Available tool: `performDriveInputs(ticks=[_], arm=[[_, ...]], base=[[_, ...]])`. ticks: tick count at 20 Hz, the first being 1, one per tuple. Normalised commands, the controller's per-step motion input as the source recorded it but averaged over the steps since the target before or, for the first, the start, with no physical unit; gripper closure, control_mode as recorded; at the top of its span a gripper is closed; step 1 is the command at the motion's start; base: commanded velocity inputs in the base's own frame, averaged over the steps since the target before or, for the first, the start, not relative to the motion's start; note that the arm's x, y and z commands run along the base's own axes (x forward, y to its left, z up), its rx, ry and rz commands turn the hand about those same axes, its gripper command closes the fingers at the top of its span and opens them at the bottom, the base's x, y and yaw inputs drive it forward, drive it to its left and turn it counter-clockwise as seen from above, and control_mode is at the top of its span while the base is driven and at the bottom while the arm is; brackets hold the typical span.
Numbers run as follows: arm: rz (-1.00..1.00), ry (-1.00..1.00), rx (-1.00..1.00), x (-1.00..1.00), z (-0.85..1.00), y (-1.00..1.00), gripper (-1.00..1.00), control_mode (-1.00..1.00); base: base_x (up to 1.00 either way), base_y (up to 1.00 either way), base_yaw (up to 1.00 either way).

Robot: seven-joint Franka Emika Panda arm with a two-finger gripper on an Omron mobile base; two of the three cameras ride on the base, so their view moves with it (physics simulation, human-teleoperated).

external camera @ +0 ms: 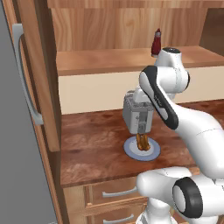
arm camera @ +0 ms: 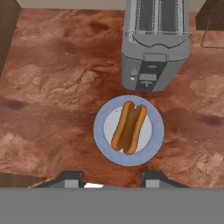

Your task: Move the hot dog bun to the plate on the dining table and place the condiment next to that plate. Then navigate to the fridge and take the sausage and place it on the plate as well.

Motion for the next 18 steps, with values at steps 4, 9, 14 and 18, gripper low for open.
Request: performDriveInputs(ticks=[4,9,14,18], arm=[[-0.04,0.0,0.0,-0.26,-0.19,0.0,-1.0,-1.0],[-0.09,0.01,0.02,-0.15,-0.72,-0.07,-1.0,-1.0],[-0.1,0.01,0.03,0.0,-0.8,-0.24,-1.0,-1.0],[-0.08,0.0,0.01,0.14,-0.72,-0.22,-1.0,-1.0]], base=[[0.0,0.0,0.0],[0.0,0.0,0.0],[0.0,0.0,0.0],[0.0,0.0,0.0]])
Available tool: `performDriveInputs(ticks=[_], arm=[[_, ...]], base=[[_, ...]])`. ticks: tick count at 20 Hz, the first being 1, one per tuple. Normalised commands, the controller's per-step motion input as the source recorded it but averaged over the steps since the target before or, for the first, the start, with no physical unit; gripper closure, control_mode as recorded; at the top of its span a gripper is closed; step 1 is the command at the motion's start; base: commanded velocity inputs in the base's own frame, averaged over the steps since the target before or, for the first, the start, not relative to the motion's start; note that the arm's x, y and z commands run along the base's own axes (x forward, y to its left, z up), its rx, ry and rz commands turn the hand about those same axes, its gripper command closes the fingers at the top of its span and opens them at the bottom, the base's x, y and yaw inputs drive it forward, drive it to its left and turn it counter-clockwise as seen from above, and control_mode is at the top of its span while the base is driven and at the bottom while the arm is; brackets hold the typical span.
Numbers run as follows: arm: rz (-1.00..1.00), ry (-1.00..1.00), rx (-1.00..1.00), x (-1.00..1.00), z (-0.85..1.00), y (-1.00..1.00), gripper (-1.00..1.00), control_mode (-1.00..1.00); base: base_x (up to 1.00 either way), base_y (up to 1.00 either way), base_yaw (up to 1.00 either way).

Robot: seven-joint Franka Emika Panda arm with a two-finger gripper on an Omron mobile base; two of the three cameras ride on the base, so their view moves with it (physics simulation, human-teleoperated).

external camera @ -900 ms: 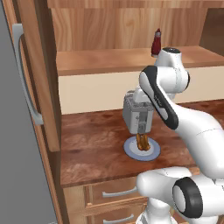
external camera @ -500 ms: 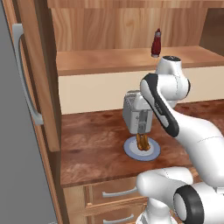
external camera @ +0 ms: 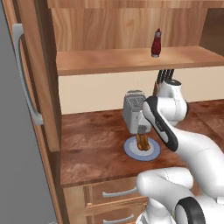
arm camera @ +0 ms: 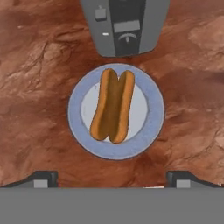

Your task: Move the hot dog bun to the plate on the dining table and place the condiment next to that plate. Then navigate to the fridge and take the sausage and place it on the plate as well.

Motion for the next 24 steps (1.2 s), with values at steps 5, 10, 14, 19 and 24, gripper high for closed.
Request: performDriveInputs(ticks=[5,10,14,19,24], arm=[[-0.04,0.0,0.05,0.39,-0.62,-0.02,-1.0,-1.0],[-0.03,0.0,0.02,0.51,-0.53,0.0,-1.0,-1.0],[-0.03,0.0,0.0,0.39,-0.46,0.0,-1.0,-1.0],[-0.04,0.0,0.0,0.24,-0.37,0.0,-1.0,-1.0],[-0.03,0.0,0.0,0.25,-0.3,0.02,-1.0,-1.0]], base=[[0.0,0.0,0.0],[0.0,0.0,0.0],[0.0,0.0,0.0],[0.0,0.0,0.0],[0.0,0.0,0.0]])
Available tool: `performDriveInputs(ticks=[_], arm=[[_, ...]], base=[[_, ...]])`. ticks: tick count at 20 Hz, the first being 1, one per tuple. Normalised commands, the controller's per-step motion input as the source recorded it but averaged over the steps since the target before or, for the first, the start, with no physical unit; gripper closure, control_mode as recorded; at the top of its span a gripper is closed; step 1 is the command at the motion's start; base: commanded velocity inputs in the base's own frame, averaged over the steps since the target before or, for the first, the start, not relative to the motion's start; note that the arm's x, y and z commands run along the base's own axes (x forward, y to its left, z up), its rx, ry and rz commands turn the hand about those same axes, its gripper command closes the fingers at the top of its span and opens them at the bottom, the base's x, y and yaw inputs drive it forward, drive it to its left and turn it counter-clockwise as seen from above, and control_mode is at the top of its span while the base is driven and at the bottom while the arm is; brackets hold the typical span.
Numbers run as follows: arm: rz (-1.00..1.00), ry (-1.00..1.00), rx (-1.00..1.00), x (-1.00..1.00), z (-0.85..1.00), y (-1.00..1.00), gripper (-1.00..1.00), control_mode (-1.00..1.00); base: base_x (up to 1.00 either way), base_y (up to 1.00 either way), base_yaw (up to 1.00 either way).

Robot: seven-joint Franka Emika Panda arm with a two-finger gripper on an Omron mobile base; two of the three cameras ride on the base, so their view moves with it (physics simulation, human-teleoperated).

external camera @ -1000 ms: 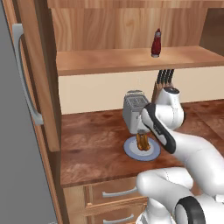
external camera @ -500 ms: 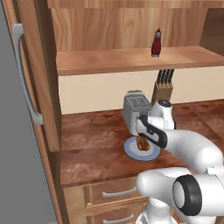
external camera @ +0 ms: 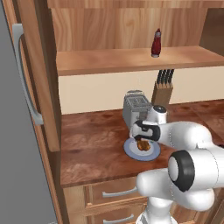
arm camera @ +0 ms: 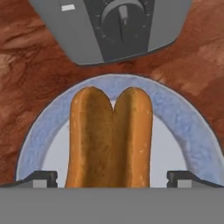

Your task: Move the hot dog bun to the plate on the dining table and place the condiment next to that plate. Then navigate to the fridge and take the sausage and place it on the plate as well.

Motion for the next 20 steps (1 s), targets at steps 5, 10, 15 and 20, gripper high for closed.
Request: performDriveInputs(ticks=[5,10,15,20], arm=[[-0.01,0.0,0.0,0.28,-0.2,0.03,-1.0,-1.0],[0.0,0.0,0.0,0.26,-0.24,0.01,-1.0,-1.0],[0.0,0.05,0.0,0.15,-0.31,0.03,-1.0,-1.0],[0.0,0.05,0.0,-0.01,-0.23,0.16,1.0,-1.0]], base=[[0.0,0.0,0.0],[0.0,0.0,0.0],[0.0,0.0,0.0],[0.0,0.0,0.0]])
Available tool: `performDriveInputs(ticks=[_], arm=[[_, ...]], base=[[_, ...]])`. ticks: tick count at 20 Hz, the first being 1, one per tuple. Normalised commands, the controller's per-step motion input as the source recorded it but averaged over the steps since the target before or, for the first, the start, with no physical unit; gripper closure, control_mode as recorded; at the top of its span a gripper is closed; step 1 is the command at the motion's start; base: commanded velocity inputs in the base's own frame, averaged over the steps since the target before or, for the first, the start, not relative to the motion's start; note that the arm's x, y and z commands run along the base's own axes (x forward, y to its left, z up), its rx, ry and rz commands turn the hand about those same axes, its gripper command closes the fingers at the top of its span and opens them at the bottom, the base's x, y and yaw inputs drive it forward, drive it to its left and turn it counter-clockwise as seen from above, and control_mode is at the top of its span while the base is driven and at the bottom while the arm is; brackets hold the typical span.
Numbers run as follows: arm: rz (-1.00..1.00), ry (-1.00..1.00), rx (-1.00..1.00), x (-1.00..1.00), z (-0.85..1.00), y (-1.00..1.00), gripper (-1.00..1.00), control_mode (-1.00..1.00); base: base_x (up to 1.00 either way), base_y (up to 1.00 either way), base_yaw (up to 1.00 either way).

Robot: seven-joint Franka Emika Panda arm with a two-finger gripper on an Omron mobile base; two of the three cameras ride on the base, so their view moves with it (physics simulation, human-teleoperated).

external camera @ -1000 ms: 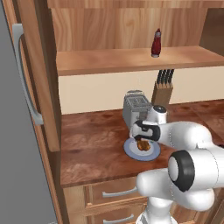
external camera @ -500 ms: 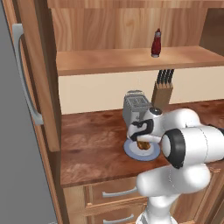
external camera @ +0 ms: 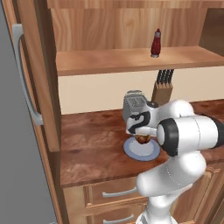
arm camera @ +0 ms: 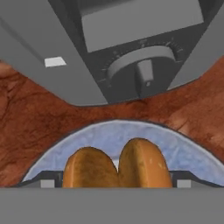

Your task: Move the hot dog bun to the plate on the dining table and place the condiment next to that plate. Then navigate to the fridge and take the sausage and place it on the plate as well.

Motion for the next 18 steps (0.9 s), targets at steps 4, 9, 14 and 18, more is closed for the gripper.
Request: performDriveInputs(ticks=[4,9,14,18], arm=[[-0.05,0.0,0.01,-0.25,0.03,0.15,1.0,-1.0],[-0.05,-0.05,0.03,-0.34,0.47,0.02,1.0,-1.0],[0.0,-0.1,0.02,-0.54,0.99,-0.03,1.0,-1.0],[0.0,0.0,0.0,-0.68,0.89,-0.05,1.0,-1.0]], base=[[0.0,0.0,0.0],[0.0,0.0,0.0],[0.0,0.0,0.0],[0.0,0.0,0.0]])
